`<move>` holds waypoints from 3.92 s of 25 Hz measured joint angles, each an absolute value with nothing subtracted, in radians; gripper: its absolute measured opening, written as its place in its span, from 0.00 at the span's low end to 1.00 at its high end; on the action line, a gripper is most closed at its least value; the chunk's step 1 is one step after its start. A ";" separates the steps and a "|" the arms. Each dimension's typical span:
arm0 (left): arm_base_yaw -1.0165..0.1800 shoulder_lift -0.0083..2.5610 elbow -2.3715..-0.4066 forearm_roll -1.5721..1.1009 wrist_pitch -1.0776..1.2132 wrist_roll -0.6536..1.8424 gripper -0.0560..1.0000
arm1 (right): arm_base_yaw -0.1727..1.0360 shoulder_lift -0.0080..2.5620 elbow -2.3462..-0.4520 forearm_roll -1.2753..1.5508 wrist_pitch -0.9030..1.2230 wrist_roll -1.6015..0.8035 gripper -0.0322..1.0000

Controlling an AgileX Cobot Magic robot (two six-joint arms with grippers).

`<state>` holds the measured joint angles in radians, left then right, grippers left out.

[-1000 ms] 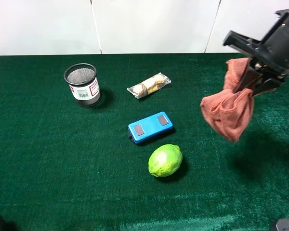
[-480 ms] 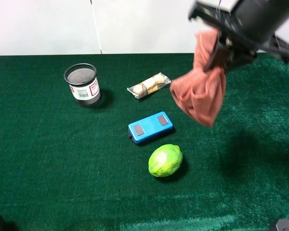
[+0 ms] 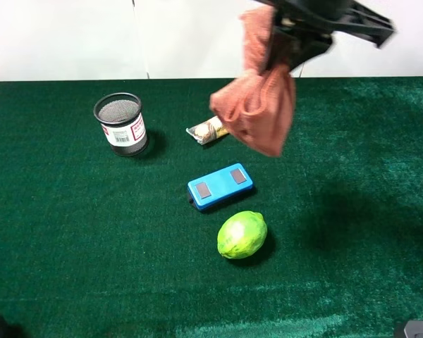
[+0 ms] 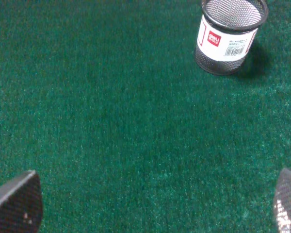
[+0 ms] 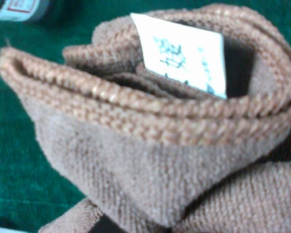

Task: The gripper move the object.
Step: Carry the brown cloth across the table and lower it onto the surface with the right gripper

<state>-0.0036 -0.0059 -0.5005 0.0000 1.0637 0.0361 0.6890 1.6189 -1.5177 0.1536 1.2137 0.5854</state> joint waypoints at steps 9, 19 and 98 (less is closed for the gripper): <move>-0.004 -0.006 -0.500 0.000 1.064 0.036 0.96 | 0.770 1.817 -1.745 0.128 1.215 0.528 0.10; -0.004 -0.006 -0.500 0.000 1.064 0.036 0.96 | 0.847 2.003 -2.008 0.125 1.216 0.482 0.10; -0.004 -0.006 -0.500 0.008 1.064 0.036 0.96 | 1.107 2.604 -2.340 0.014 1.052 -0.040 0.10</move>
